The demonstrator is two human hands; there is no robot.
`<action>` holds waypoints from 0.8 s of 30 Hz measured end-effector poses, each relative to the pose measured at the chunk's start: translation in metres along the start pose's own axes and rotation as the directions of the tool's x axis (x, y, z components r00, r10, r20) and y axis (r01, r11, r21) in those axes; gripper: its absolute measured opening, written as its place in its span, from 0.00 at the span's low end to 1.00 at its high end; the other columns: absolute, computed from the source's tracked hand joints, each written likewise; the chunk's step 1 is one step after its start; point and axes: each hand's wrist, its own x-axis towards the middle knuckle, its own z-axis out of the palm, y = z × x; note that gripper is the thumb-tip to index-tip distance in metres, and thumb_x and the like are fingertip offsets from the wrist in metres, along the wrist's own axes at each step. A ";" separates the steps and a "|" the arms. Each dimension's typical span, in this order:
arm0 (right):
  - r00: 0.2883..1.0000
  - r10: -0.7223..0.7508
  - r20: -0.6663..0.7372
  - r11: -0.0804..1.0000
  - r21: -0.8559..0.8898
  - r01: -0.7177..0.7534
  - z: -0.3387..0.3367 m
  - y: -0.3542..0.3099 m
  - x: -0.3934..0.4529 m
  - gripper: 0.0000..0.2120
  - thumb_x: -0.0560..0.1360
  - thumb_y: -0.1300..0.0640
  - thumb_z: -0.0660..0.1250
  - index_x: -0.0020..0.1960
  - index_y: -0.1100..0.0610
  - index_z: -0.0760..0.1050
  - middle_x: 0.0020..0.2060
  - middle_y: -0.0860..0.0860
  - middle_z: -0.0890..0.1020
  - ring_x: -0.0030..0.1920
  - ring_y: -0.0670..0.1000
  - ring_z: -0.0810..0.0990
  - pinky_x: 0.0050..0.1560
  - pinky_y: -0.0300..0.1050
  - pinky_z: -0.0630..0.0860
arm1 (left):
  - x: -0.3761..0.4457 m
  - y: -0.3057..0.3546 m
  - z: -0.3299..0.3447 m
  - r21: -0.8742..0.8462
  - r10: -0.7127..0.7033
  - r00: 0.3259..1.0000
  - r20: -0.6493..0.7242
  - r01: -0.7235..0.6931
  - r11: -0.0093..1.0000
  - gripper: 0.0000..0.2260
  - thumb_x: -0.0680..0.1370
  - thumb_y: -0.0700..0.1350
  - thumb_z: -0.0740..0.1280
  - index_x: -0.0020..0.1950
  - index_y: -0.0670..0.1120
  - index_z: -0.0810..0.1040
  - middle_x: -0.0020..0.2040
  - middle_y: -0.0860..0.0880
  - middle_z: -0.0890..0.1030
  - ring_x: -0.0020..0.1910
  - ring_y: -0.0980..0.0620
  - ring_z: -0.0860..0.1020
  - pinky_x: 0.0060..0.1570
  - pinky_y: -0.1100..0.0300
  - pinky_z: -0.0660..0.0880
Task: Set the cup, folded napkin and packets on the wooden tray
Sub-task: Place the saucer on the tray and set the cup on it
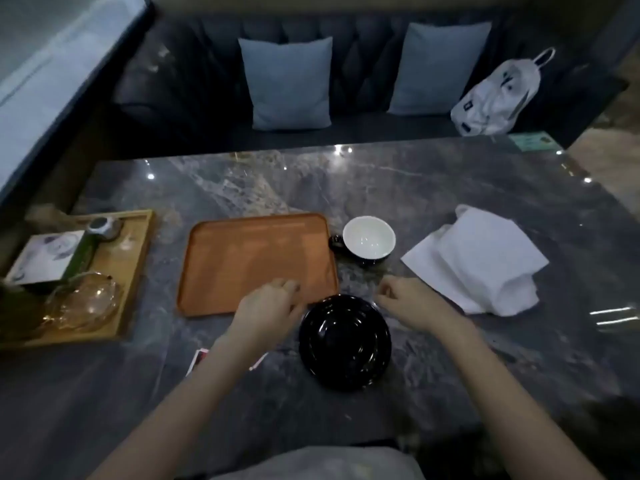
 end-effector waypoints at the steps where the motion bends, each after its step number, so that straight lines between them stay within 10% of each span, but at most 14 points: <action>1: 0.999 0.024 -0.023 1.000 -0.009 -0.024 0.010 0.003 -0.003 0.12 0.76 0.52 0.59 0.52 0.60 0.71 0.49 0.57 0.80 0.50 0.58 0.77 0.42 0.48 0.69 | -0.004 0.002 0.009 -0.013 0.006 1.000 -0.015 -0.006 1.000 0.17 0.78 0.53 0.56 0.58 0.43 0.73 0.55 0.44 0.77 0.54 0.41 0.76 0.47 0.51 0.73; 4: 0.989 0.062 -0.136 0.998 0.027 -0.059 0.046 0.011 -0.012 0.15 0.76 0.52 0.61 0.59 0.58 0.68 0.56 0.57 0.76 0.58 0.59 0.74 0.51 0.50 0.70 | -0.016 -0.002 0.044 -0.088 0.033 0.999 -0.033 -0.036 0.995 0.24 0.73 0.56 0.53 0.55 0.40 0.75 0.50 0.41 0.80 0.50 0.39 0.79 0.44 0.52 0.77; 9: 0.973 0.009 -0.233 1.000 0.013 -0.006 0.097 0.024 -0.024 0.33 0.77 0.52 0.60 0.75 0.59 0.48 0.74 0.57 0.57 0.74 0.57 0.55 0.73 0.49 0.53 | -0.027 -0.005 0.089 -0.089 0.032 0.996 -0.079 -0.039 0.995 0.34 0.73 0.59 0.51 0.70 0.37 0.63 0.68 0.38 0.70 0.67 0.40 0.69 0.65 0.47 0.67; 19: 0.961 0.084 -0.265 0.967 0.254 -0.015 0.118 0.022 -0.028 0.33 0.76 0.58 0.63 0.75 0.60 0.50 0.70 0.56 0.66 0.70 0.55 0.62 0.70 0.46 0.59 | -0.039 0.015 0.111 -0.372 -0.196 0.979 -0.058 0.161 0.914 0.25 0.75 0.44 0.64 0.70 0.37 0.63 0.57 0.38 0.73 0.56 0.39 0.72 0.59 0.47 0.70; 24: 0.986 0.107 -0.130 0.905 0.424 -0.042 0.102 0.023 -0.016 0.32 0.72 0.65 0.67 0.73 0.59 0.57 0.67 0.57 0.68 0.67 0.54 0.65 0.60 0.35 0.59 | -0.027 0.024 0.099 -0.639 -0.302 0.951 0.069 0.274 0.718 0.26 0.72 0.31 0.64 0.69 0.38 0.63 0.63 0.40 0.75 0.63 0.43 0.72 0.54 0.68 0.63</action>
